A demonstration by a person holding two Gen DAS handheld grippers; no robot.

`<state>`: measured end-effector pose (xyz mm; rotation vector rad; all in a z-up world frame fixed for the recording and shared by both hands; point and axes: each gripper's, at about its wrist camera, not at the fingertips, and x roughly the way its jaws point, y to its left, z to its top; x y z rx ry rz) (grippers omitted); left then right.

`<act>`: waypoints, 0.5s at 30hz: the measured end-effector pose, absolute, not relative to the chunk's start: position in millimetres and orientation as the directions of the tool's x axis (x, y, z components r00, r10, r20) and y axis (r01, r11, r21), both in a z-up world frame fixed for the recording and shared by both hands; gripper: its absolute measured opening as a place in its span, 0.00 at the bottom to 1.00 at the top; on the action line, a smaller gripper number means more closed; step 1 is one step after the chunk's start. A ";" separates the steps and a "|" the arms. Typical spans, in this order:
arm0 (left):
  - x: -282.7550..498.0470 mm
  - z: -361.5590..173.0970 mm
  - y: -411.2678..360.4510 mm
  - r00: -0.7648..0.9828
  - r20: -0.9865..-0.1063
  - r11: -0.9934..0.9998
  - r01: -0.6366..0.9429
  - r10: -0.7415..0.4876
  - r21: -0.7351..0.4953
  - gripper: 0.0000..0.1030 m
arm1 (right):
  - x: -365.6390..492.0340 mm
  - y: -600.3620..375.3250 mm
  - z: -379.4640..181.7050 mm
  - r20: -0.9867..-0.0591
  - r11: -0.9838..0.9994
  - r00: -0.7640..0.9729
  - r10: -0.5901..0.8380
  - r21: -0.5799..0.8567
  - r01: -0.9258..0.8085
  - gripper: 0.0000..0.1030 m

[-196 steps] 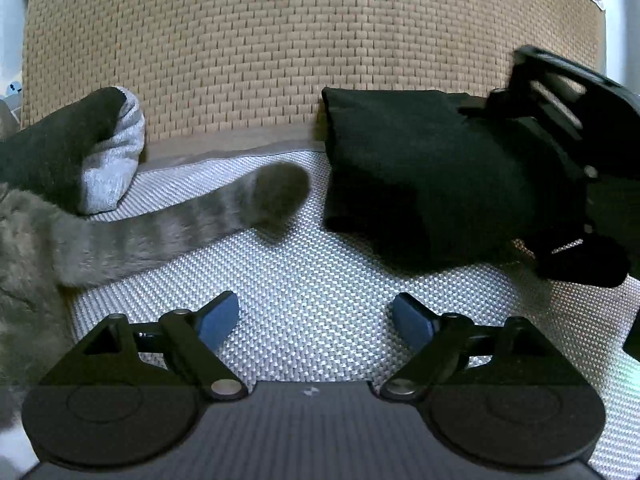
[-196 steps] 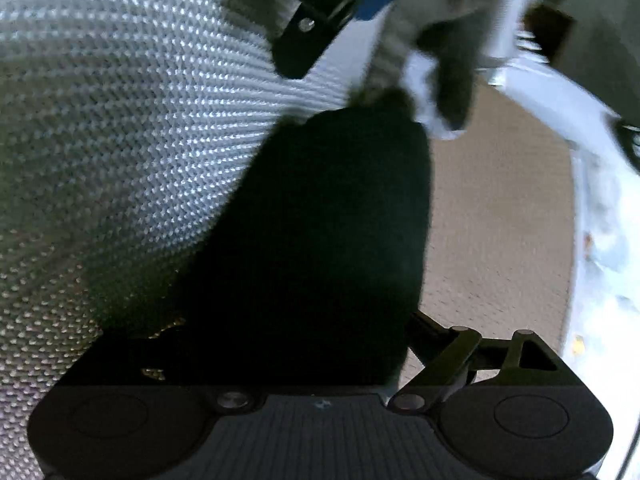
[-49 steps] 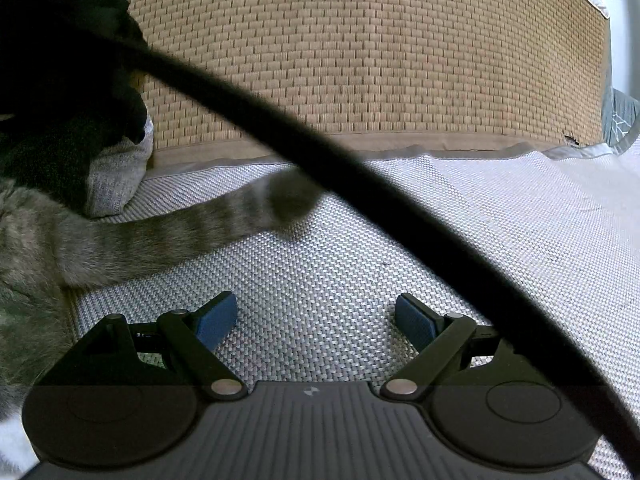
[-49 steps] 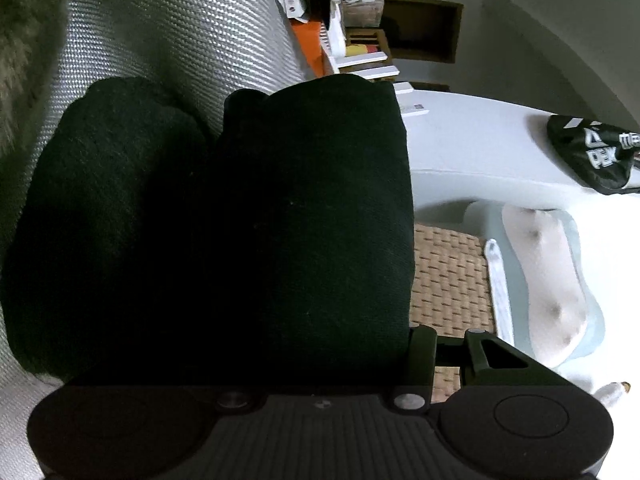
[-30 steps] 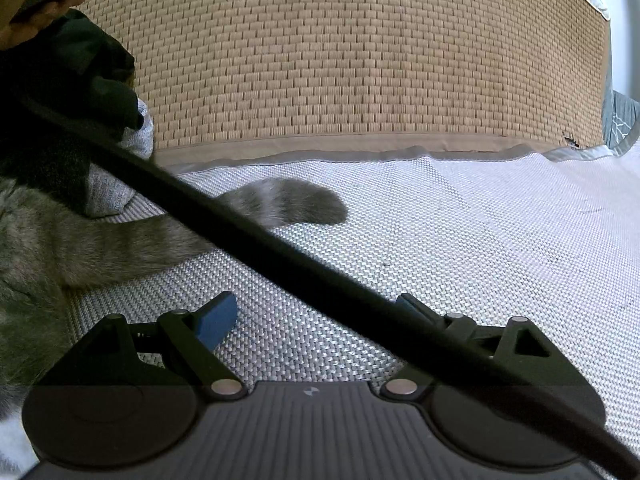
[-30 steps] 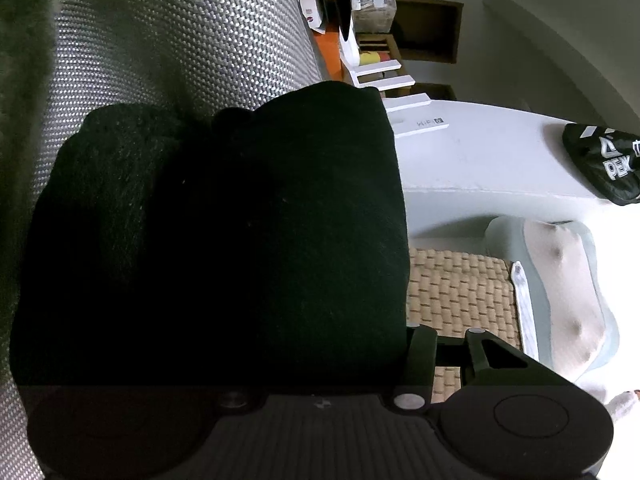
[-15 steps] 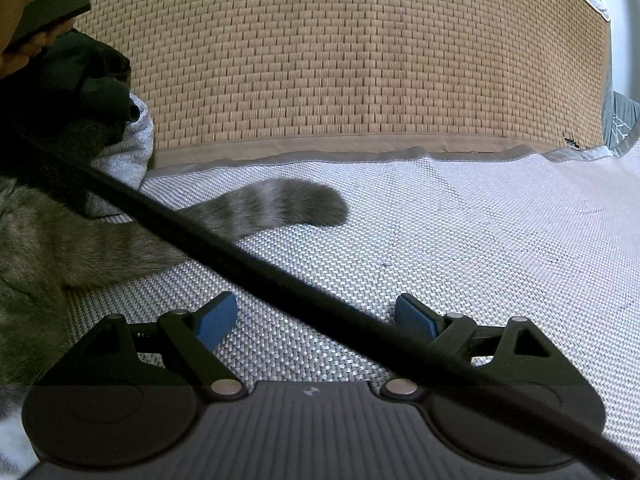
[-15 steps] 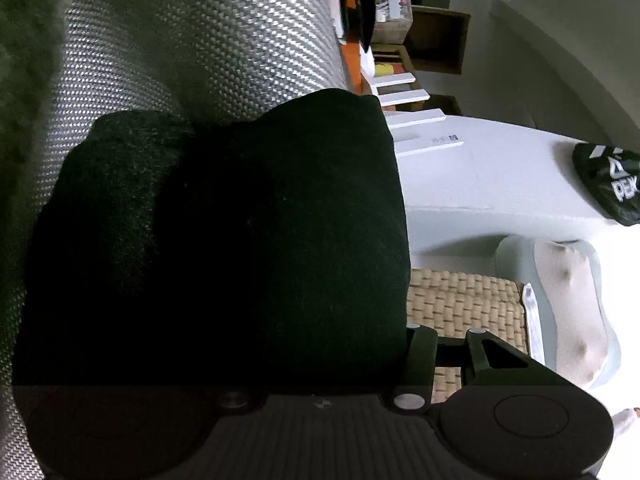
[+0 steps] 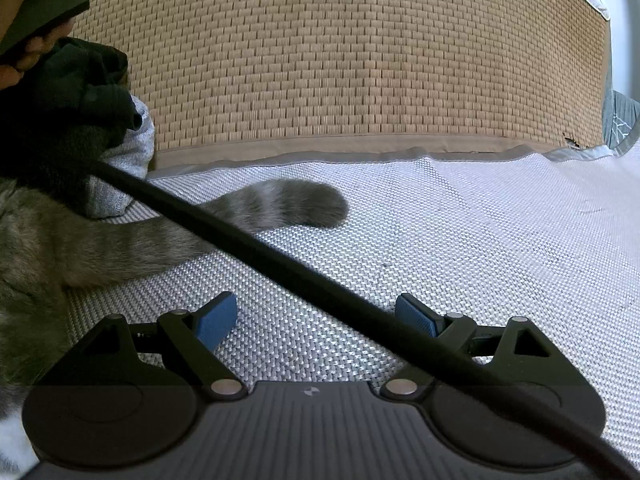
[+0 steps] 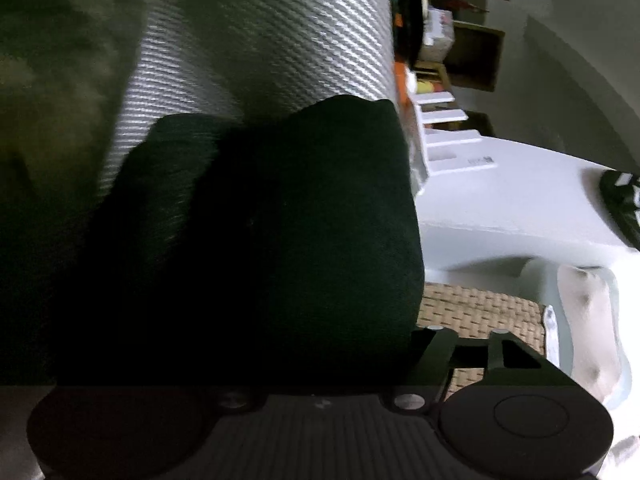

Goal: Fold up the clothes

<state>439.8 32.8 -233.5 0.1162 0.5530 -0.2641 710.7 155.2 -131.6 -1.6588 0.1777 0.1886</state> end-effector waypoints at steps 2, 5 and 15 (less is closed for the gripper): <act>439.3 -233.4 32.7 0.819 -0.532 0.960 0.278 -0.216 0.039 0.87 | 708.2 153.6 -129.8 -0.247 -0.095 0.969 -0.002 -0.965 -0.246 0.76; 439.2 -233.3 32.6 0.819 -0.532 0.960 0.278 -0.215 0.040 0.87 | 703.0 151.8 -128.0 -0.278 -0.107 0.960 0.016 -0.956 -0.275 0.81; 439.6 -233.4 34.2 0.819 -0.531 0.959 0.280 -0.217 0.041 0.87 | 686.6 146.0 -123.2 -0.339 -0.130 0.938 0.073 -0.936 -0.328 0.83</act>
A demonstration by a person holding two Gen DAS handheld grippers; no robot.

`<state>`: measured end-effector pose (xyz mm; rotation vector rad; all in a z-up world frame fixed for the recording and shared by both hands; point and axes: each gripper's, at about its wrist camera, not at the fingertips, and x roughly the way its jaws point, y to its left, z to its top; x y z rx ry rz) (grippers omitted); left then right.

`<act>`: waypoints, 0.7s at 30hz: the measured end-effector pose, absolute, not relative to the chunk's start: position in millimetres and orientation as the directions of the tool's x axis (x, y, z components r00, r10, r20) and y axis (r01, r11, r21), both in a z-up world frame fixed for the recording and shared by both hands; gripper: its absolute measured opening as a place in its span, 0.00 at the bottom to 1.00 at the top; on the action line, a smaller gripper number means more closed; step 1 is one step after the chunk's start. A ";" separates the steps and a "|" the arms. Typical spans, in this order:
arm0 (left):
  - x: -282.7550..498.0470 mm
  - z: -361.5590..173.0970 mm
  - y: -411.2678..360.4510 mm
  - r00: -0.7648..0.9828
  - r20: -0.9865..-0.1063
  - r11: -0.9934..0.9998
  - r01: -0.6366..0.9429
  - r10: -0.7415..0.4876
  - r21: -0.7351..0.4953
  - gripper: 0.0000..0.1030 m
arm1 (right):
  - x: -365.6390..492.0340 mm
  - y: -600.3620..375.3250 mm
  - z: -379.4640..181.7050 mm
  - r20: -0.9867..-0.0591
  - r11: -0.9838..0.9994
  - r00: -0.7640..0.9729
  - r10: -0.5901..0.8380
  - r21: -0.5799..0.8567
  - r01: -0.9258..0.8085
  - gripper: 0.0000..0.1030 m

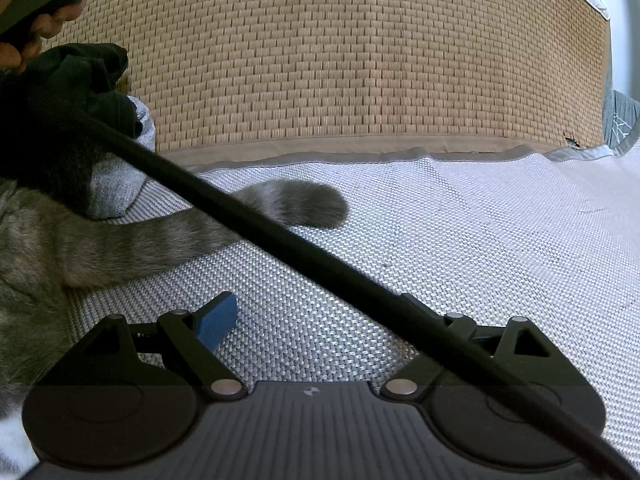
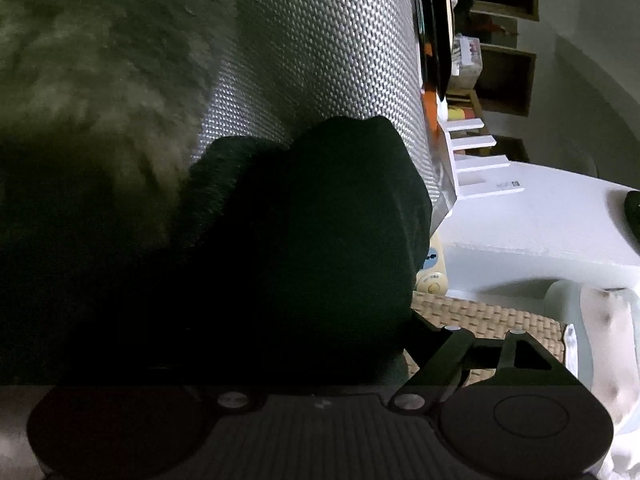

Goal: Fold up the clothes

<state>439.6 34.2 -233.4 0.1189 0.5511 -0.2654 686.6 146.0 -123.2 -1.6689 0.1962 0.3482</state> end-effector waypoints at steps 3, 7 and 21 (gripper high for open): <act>439.7 -233.3 34.8 0.819 -0.531 0.959 0.282 -0.218 0.041 0.87 | 681.8 143.1 -126.0 -0.344 -0.148 0.935 0.087 -0.933 -0.329 0.83; 440.1 -233.2 35.3 0.819 -0.531 0.958 0.282 -0.218 0.042 0.87 | 676.4 139.8 -129.9 -0.338 -0.172 0.936 0.095 -0.932 -0.319 0.84; 438.2 -230.4 35.4 0.820 -0.529 0.957 0.285 -0.218 0.047 0.87 | 649.4 122.2 -127.7 -0.328 -0.238 0.934 0.144 -0.927 -0.289 0.88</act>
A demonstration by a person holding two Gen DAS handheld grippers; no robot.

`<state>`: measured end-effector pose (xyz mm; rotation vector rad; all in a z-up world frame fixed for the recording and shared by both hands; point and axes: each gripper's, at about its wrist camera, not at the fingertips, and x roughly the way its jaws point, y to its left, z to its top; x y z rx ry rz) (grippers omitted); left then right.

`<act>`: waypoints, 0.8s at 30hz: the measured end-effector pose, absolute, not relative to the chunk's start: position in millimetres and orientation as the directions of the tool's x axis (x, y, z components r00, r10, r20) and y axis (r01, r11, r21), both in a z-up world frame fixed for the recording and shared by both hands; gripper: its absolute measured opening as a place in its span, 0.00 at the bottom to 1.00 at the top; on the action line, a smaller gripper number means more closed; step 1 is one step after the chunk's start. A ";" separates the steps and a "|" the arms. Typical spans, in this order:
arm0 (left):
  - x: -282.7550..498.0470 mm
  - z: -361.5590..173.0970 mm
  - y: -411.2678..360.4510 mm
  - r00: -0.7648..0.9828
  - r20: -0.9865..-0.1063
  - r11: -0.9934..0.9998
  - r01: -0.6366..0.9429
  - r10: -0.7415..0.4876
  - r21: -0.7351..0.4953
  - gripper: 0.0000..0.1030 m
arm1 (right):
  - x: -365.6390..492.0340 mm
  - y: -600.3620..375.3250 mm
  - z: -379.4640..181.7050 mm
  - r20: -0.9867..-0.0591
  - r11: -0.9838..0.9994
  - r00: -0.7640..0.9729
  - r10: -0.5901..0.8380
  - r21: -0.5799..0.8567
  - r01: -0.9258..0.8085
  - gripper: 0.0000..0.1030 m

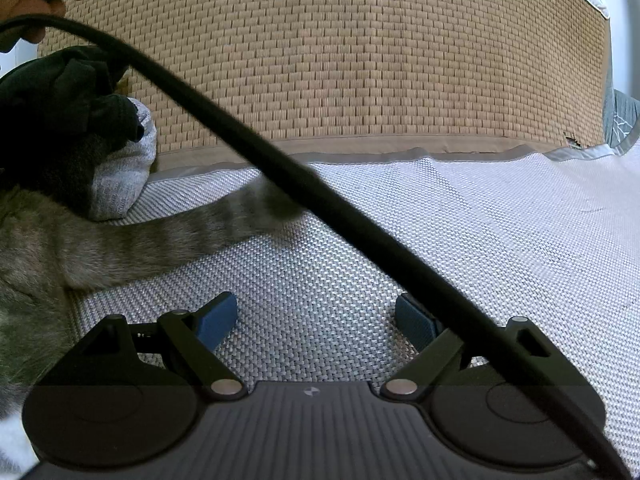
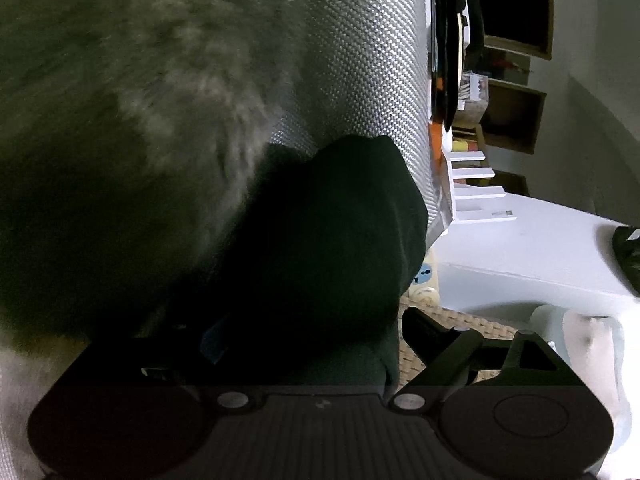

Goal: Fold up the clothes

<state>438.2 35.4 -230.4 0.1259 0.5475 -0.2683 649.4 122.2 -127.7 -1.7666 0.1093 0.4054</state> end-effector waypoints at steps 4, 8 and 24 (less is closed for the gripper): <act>437.4 -230.5 35.6 0.820 -0.529 0.957 0.285 -0.218 0.049 0.87 | 641.7 115.9 -130.0 -0.327 -0.258 0.934 0.146 -0.924 -0.284 0.88; 436.9 -230.6 36.0 0.821 -0.528 0.957 0.285 -0.217 0.050 0.87 | 640.1 106.3 -128.8 -0.312 -0.260 0.939 0.145 -0.928 -0.268 0.88; 435.7 -229.6 34.5 0.824 -0.526 0.958 0.281 -0.211 0.056 0.87 | 656.2 104.3 -120.7 -0.327 -0.075 0.941 0.090 -0.944 -0.321 0.38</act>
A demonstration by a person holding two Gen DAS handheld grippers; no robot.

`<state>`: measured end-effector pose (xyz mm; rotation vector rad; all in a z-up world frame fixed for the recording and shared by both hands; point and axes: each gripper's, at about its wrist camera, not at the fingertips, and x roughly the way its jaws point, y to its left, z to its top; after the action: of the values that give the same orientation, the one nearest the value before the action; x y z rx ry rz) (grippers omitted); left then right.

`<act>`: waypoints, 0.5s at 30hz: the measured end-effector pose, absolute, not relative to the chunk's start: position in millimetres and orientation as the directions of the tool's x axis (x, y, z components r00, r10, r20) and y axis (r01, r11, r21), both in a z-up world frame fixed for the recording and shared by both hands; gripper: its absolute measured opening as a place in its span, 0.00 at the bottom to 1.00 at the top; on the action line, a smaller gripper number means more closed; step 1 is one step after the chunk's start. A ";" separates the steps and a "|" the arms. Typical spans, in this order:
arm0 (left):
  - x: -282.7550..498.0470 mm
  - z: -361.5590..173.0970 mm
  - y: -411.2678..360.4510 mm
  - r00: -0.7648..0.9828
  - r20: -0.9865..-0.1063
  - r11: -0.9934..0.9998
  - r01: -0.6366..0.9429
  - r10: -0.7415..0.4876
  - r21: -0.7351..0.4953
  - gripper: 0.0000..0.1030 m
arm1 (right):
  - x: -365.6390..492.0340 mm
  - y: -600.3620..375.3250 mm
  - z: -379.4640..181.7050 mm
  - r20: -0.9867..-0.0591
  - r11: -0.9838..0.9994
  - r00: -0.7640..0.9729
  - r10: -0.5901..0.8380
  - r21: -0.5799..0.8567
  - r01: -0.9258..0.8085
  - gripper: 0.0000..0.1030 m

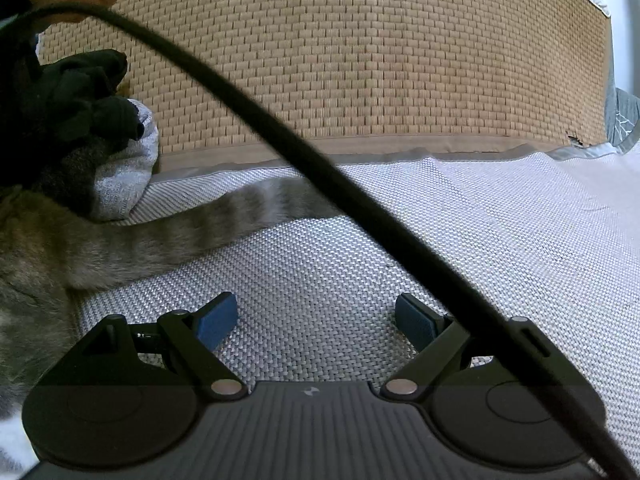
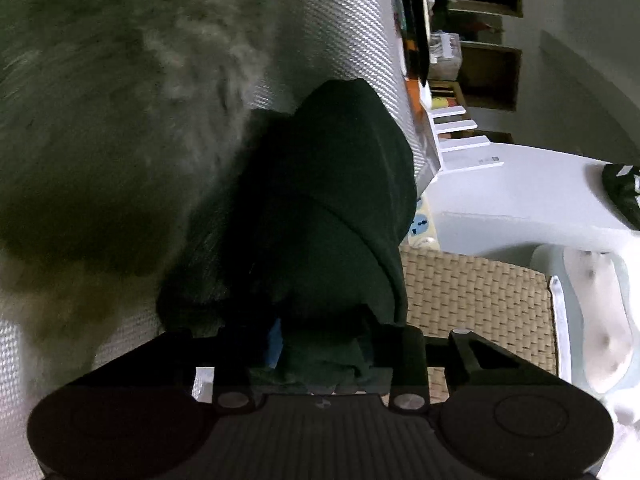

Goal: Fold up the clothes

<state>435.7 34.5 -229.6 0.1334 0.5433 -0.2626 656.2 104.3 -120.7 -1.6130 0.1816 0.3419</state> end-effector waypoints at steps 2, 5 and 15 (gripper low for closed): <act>435.5 -229.4 34.2 0.824 -0.526 0.958 0.281 -0.210 0.058 0.87 | 659.5 107.8 -119.7 -0.339 -0.042 0.936 0.090 -0.941 -0.336 0.37; 436.1 -229.0 33.6 0.827 -0.523 0.958 0.279 -0.206 0.064 0.87 | 661.0 115.2 -122.1 -0.330 0.013 0.939 0.092 -0.943 -0.333 0.37; 430.5 -228.7 33.2 0.830 -0.520 0.958 0.278 -0.202 0.073 0.87 | 630.9 82.3 -118.8 -0.247 0.143 0.954 0.169 -0.952 -0.272 0.56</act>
<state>430.5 33.2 -228.7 0.1482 0.5337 -0.2554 630.9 82.3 -118.8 -1.3916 0.0882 0.3181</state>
